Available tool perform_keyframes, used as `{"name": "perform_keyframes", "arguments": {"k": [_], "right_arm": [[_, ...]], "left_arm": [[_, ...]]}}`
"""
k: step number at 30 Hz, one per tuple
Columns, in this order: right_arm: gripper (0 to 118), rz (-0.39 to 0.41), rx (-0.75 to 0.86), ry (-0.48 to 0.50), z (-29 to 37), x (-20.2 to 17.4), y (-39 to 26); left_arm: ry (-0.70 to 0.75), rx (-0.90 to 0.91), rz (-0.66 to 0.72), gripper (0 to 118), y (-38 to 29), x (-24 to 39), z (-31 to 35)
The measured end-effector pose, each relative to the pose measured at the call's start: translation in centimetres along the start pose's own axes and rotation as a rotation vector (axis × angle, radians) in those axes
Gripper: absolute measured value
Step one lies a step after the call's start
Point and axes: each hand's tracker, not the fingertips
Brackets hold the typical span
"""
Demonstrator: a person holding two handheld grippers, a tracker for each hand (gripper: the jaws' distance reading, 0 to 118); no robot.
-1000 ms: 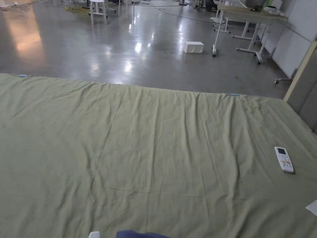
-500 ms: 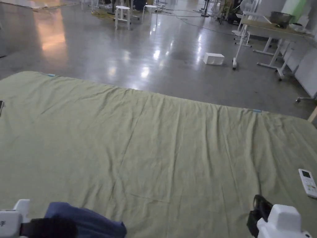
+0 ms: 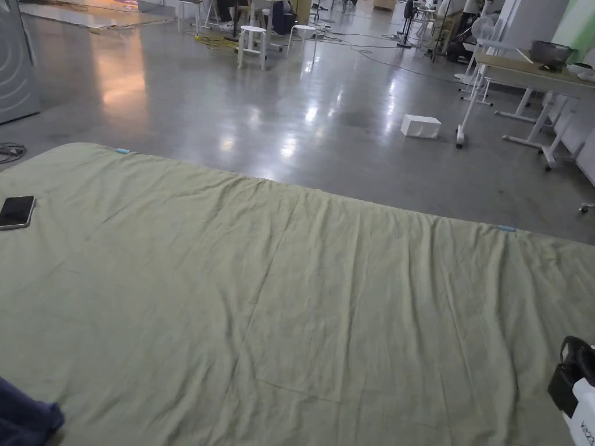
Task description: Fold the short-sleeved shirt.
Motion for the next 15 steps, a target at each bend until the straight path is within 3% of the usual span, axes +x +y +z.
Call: {"name": "perform_keyframes", "arguments": {"k": [7,10,15], "right_arm": [[0,0.003,-0.024,-0.012,0.1,0.1,-0.8],[0,0.0,-0.032,-0.012,0.3,0.2,-1.1],[0,0.002,-0.037,-0.017,0.5,0.7,-1.5]], "left_arm": [[0.275,-0.014,-0.039,23,3.9,-5.7,0.3],[0.324,-0.024,-0.053,28,4.0,-6.2,-1.8],[0.564,-0.034,-0.123,63,1.8,-1.8,-2.6]]}}
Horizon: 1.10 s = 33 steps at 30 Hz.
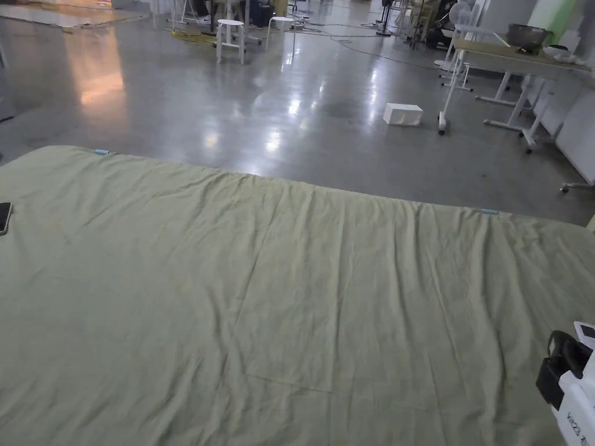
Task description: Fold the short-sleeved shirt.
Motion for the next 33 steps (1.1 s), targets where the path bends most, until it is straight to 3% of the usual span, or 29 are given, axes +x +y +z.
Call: {"name": "perform_keyframes", "arguments": {"k": [3,5,9,12,16,20,26,28,29,33], "right_arm": [[0,-0.018,-0.02,0.0,-0.1,0.3,-0.2],[0,-0.02,-0.017,0.0,0.0,0.5,-0.5],[0,-0.031,-0.028,0.006,0.2,0.5,-1.1],[0,-0.037,-0.03,0.011,0.4,0.3,-1.5],[0,-0.037,-0.03,0.032,0.6,-0.9,-2.2],[0,-0.021,-0.02,0.05,0.9,-2.5,-2.6],[0,-0.023,0.001,0.069,1.1,-4.1,-2.8],[0,-0.028,0.007,0.072,1.2,-4.4,-2.7],[0,-0.029,0.01,0.072,1.2,-4.4,-2.7],[0,-0.051,0.019,0.065,1.5,-4.3,-2.7]], "left_arm": [[0.184,0.046,-0.046,66,-0.1,0.2,1.2],[0.141,0.075,-0.031,66,0.9,-0.7,1.1],[0.275,0.165,-0.103,66,1.4,1.9,2.3],[0.22,0.222,-0.157,66,2.5,5.0,2.7],[0.008,0.416,-0.131,66,2.4,10.1,1.9],[-0.037,0.617,-0.157,65,-1.5,20.4,3.9],[-0.135,0.864,-0.199,59,-6.8,30.4,7.8],[-0.079,0.94,-0.223,51,-8.2,34.1,9.1],[-0.062,0.967,-0.212,39,-8.3,34.1,9.2],[-0.174,1.049,-0.07,21,-9.7,36.9,10.9]]}}
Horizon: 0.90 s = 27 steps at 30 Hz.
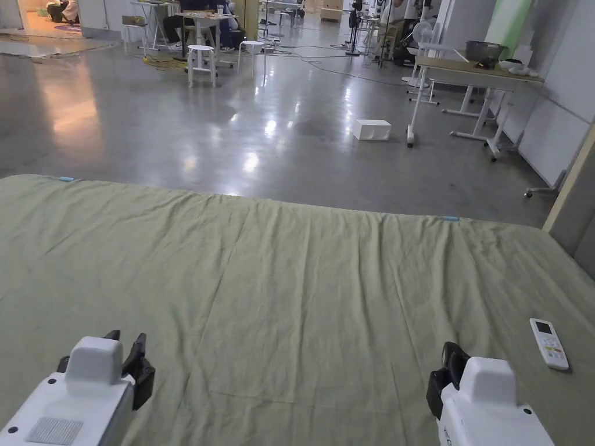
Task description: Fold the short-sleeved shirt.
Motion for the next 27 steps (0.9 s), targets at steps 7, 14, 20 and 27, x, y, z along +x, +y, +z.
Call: {"name": "perform_keyframes", "arguments": {"k": [7,14,20,27], "right_arm": [[0,-0.011,0.021,-0.004,1.2,0.0,-0.3],[0,-0.004,0.041,0.004,1.3,-0.1,-0.5],[0,-0.012,0.043,0.0,1.1,0.3,-0.3],[0,-0.011,0.044,0.002,1.2,0.8,-0.5]], "left_arm": [[-0.029,0.06,0.052,4,0.9,2.7,1.7],[-0.054,0.072,0.027,2,2.3,4.4,1.0],[-0.05,0.068,0.026,2,2.8,5.4,0.8],[-0.043,0.067,0.036,2,2.5,6.0,1.0]]}}
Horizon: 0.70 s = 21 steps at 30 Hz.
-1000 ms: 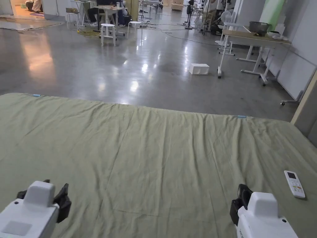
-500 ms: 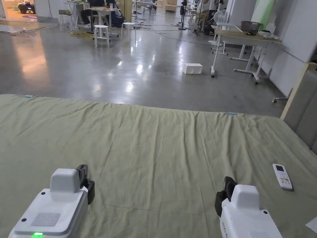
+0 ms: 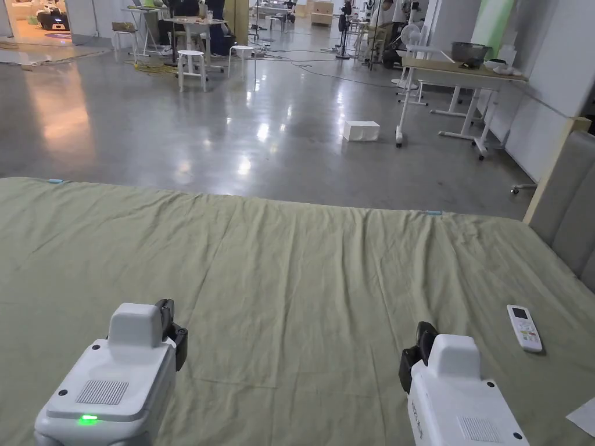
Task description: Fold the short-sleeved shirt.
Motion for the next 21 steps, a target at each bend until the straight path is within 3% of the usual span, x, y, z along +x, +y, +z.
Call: {"name": "perform_keyframes", "arguments": {"k": [11,13,15,16,17,19,20,21], "right_arm": [[0,0.007,-0.01,-0.007,-0.06,0.23,-0.33],[5,0.01,-0.006,-0.013,-0.04,0.25,-0.43],[44,0.015,-0.011,-0.013,-0.1,0.36,-0.57],[62,0.012,-0.016,-0.011,-0.15,0.38,-0.56],[77,0.005,-0.016,-0.012,-0.14,0.44,-0.64],[84,0.006,-0.005,-0.026,0.01,0.5,-0.71],[88,0.016,0.005,-0.034,0.0,0.46,-0.6],[93,0.015,0.006,-0.035,0.01,0.49,-0.56]], "left_arm": [[-0.009,-0.008,0.015,2,-0.06,-0.2,-0.13],[-0.013,-0.013,0.014,2,-0.02,-0.16,-0.23],[-0.011,-0.022,0.014,6,-0.03,-0.09,-0.41],[-0.009,-0.024,0.017,15,-0.03,-0.07,-0.51],[-0.008,-0.024,0.02,34,-0.13,-0.15,-0.3],[-0.005,-0.024,0.025,65,-0.15,-0.15,-0.36],[0.003,-0.015,0.024,73,-0.16,-0.11,-0.32],[0.012,-0.001,0.018,73,-0.22,-0.15,-0.04]]}}
